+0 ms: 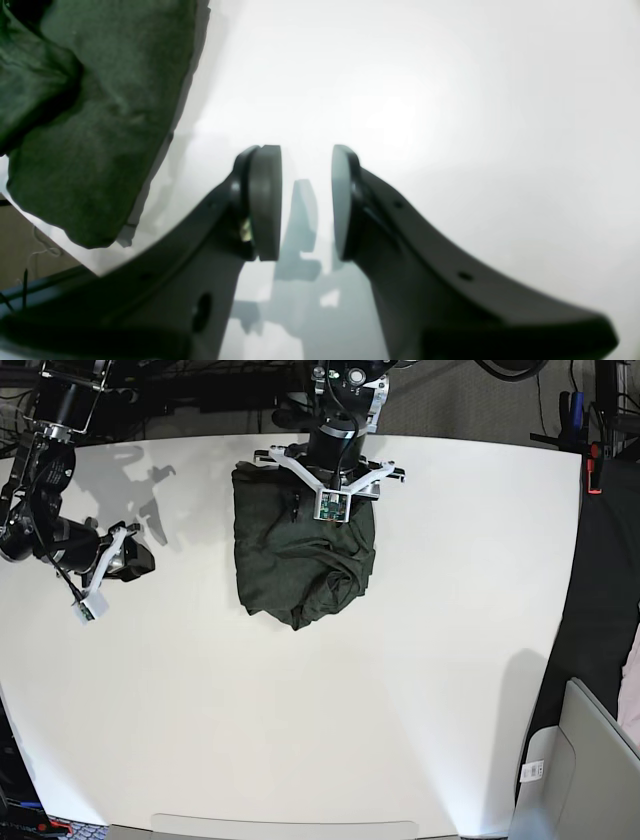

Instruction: Fold the T-shirt properly

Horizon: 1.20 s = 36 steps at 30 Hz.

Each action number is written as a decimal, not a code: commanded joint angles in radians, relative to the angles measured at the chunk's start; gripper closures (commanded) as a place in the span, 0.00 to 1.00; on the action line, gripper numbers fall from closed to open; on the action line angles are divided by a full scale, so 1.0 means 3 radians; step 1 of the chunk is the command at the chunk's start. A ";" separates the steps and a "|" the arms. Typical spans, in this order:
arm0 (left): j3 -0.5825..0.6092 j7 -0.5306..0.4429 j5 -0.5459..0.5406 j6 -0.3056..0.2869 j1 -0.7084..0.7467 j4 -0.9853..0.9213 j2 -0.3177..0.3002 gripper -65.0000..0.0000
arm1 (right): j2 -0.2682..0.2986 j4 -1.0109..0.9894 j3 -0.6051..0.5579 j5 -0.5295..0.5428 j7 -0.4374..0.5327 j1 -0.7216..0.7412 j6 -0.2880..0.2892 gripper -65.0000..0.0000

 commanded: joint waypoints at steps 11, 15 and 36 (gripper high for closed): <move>0.0262 -0.0101 0.0143 -0.0071 -0.0046 0.0052 -0.0048 0.41 | -0.0032 0.0034 0.0015 0.0075 0.0042 0.0053 0.0017 0.73; 0.0344 -0.0111 0.0133 -0.0081 -0.0117 0.0057 -0.0063 0.41 | -0.0032 -0.0068 0.0015 0.0075 0.0042 0.0053 0.0017 0.73; 0.0697 -0.0080 0.0164 -0.0086 -0.0567 -0.0593 -0.0227 0.41 | -0.0083 -0.0145 0.0025 0.0095 0.0053 0.0074 0.0017 0.73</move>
